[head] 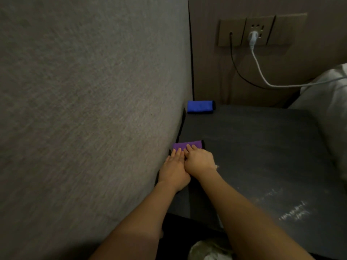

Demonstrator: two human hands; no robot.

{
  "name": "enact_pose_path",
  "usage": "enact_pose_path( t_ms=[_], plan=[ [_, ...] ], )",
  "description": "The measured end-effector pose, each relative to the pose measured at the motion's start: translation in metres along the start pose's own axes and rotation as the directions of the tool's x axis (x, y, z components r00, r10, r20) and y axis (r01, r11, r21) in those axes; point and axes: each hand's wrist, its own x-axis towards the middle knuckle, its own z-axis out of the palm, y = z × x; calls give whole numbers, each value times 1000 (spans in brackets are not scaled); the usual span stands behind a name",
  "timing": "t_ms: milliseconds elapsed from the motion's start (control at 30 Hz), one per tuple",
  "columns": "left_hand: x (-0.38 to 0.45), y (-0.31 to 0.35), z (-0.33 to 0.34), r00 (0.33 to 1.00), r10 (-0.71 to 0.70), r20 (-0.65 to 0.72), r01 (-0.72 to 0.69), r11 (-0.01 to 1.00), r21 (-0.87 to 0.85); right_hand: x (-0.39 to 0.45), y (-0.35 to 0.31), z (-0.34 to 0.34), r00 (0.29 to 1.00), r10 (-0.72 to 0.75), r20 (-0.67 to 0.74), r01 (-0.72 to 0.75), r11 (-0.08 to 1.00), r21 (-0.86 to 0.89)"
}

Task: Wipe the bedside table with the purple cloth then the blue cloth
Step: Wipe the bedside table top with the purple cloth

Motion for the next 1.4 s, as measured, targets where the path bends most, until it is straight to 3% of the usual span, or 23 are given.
enact_pose_path(
  t_ms=[167,367,1000,1400],
  plan=[
    [-19,-1,8,999,-44,-6,44,999,-1,-20,-5,5,996,-87,-31,87,996,11],
    [-32,16,11,1000,-21,-4,21,1000,-10,-39,6,1,997,-78,-12,79,997,9],
    [-45,154,30,976,213,53,-211,977,-38,-130,129,-23,981,171,-93,-173,985,-13],
    [-27,257,40,918,383,99,-382,924,-29,-179,219,-48,912,357,-202,-375,925,-59]
  ],
)
